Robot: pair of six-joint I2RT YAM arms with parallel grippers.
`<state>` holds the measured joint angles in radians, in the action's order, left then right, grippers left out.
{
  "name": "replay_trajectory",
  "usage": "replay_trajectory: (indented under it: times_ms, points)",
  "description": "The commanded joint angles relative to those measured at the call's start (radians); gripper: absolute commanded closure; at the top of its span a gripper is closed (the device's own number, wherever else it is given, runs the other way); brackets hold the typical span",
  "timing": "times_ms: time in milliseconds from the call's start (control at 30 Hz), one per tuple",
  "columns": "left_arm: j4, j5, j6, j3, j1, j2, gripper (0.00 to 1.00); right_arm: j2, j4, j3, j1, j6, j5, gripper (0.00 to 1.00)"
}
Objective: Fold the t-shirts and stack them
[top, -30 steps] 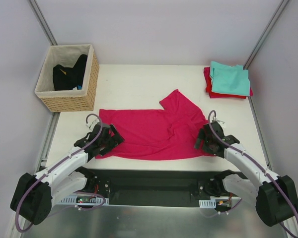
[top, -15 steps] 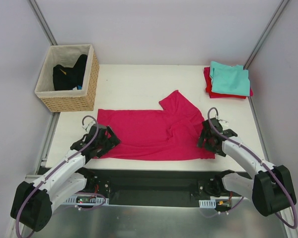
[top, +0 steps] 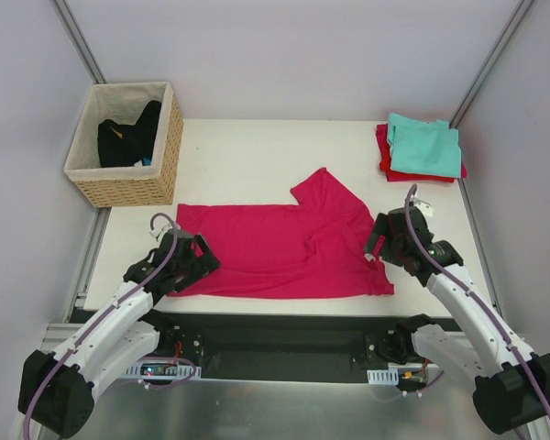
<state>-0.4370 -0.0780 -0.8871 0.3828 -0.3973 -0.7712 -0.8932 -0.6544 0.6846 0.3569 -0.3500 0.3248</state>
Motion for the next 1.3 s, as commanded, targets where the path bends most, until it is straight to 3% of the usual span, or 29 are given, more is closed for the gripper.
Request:
replay_trajectory:
  times_ms: [0,67,333,567,767,933,1267]
  points:
    - [-0.034,0.023,0.068,0.105,0.014,0.027,0.0,0.004,0.07,0.05,0.01,0.054,-0.18,0.05]
    - [-0.032,0.05,0.092,0.146,0.014,0.023,0.01,-0.006,0.102,0.052,0.036,0.055,-0.256,0.05]
    - [-0.02,0.141,0.14,0.29,0.014,0.046,0.01,-0.104,0.235,0.032,0.189,0.028,-0.268,0.04]
    - [-0.025,0.127,0.148,0.337,0.014,0.046,0.01,-0.266,0.387,-0.006,0.218,-0.003,-0.313,0.04]
    - [-0.029,0.121,0.12,0.312,0.014,0.053,0.01,-0.294,0.427,-0.092,0.22,-0.04,-0.303,0.04]
    - [-0.029,0.115,0.114,0.314,0.014,0.046,0.01,-0.227,0.378,-0.141,0.22,-0.056,-0.245,0.04]
    - [-0.031,0.093,0.117,0.326,0.014,0.026,0.01,-0.044,0.07,-0.186,0.223,-0.122,-0.063,0.04]
